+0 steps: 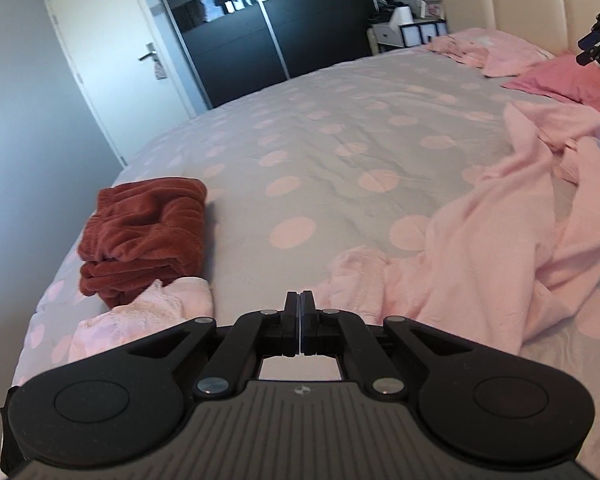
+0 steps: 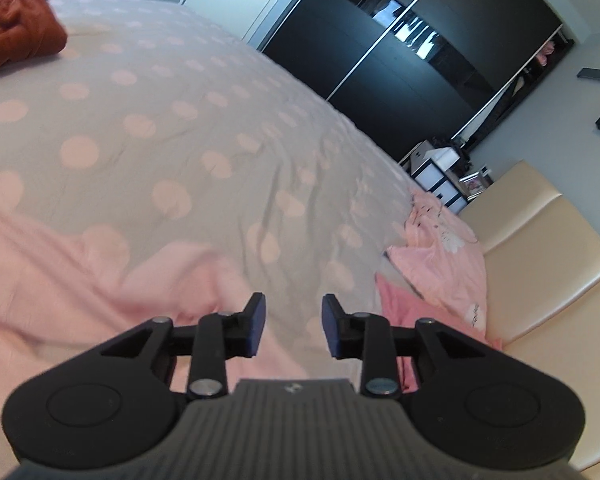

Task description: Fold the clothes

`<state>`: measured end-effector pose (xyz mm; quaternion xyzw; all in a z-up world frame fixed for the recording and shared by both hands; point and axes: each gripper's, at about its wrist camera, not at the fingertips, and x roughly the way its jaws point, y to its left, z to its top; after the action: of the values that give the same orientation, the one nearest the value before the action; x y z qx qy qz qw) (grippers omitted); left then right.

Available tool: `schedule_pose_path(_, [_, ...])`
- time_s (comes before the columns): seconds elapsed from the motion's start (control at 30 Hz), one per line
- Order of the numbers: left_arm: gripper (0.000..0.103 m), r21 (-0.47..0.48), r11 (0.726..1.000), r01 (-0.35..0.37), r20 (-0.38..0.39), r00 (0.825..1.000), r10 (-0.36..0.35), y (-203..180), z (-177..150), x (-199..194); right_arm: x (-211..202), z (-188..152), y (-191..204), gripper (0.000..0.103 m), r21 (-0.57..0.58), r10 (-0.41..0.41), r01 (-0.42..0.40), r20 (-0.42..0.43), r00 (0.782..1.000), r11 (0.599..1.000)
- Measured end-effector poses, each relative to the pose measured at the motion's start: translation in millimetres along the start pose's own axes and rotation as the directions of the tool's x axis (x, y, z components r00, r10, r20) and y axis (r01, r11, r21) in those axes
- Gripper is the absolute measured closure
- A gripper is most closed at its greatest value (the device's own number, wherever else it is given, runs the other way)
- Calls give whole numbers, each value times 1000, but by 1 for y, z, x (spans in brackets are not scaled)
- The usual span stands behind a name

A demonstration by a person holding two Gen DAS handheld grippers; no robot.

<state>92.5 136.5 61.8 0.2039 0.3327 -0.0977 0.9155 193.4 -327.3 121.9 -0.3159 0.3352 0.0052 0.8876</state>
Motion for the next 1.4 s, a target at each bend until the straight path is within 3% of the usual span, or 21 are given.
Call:
schedule_pose_path(0.07, [101, 7, 999, 32, -10, 999, -32, -8, -5, 1, -3, -16, 6, 66, -4, 21, -21, -18, 1000, 1000])
schedule_pose_path(0.17, [78, 25, 997, 79, -37, 996, -78, -18, -17, 4, -11, -42, 15, 64, 17, 56, -55, -35, 998, 998])
schedule_pose_path(0.27, [74, 6, 993, 120, -71, 990, -119, -27, -30, 8, -20, -67, 28, 63, 50, 96, -93, -46, 994, 994])
schedule_pose_path(0.37, [61, -31, 988, 152, -118, 981, -154, -34, -43, 13, -30, -89, 47, 63, 76, 143, -138, -51, 988, 987])
schedule_pose_path(0.53, [58, -100, 980, 172, -206, 960, -189, -42, -66, 21, -51, -112, 85, 63, 120, 231, -227, -25, 973, 967])
schedule_pose_path(0.67, [58, -154, 980, 122, -275, 948, -161, -41, -82, 28, -69, -119, 121, 62, 120, 300, -299, 8, 954, 947])
schedule_pose_path(0.77, [57, -209, 963, 171, -281, 933, -227, -40, -88, 25, -83, -120, 146, 57, 103, 352, -354, 34, 935, 930])
schedule_pose_path(0.87, [53, -193, 958, 211, -276, 926, -259, -50, -90, 22, -93, -119, 171, 56, 72, 386, -389, 44, 921, 919])
schedule_pose_path(0.97, [55, -187, 959, 213, -282, 923, -261, -59, -91, 26, -100, -116, 195, 56, 46, 423, -425, 49, 905, 904])
schedule_pose_path(1.07, [75, -197, 953, 228, -283, 918, -278, -63, -89, 31, -104, -113, 214, 55, 51, 459, -461, 50, 887, 886])
schedule_pose_path(1.1, [77, -189, 953, 238, -275, 918, -284, -64, -88, 30, -105, -113, 220, 55, 43, 463, -464, 46, 885, 885])
schedule_pose_path(1.13, [86, -168, 955, 246, -263, 922, -283, -66, -85, 27, -108, -113, 226, 55, 31, 466, -467, 42, 884, 884])
schedule_pose_path(1.2, [96, -117, 960, 256, -231, 933, -277, -72, -80, 19, -113, -113, 237, 55, 8, 473, -474, 35, 880, 881])
schedule_pose_path(1.3, [98, -38, 952, 302, -155, 940, -305, -85, -68, 2, -119, -115, 248, 54, -11, 487, -487, 27, 873, 873])
schedule_pose_path(1.4, [98, 30, 926, 376, -104, 923, -372, -103, -57, -18, -125, -116, 254, 54, -20, 490, -490, 19, 871, 872])
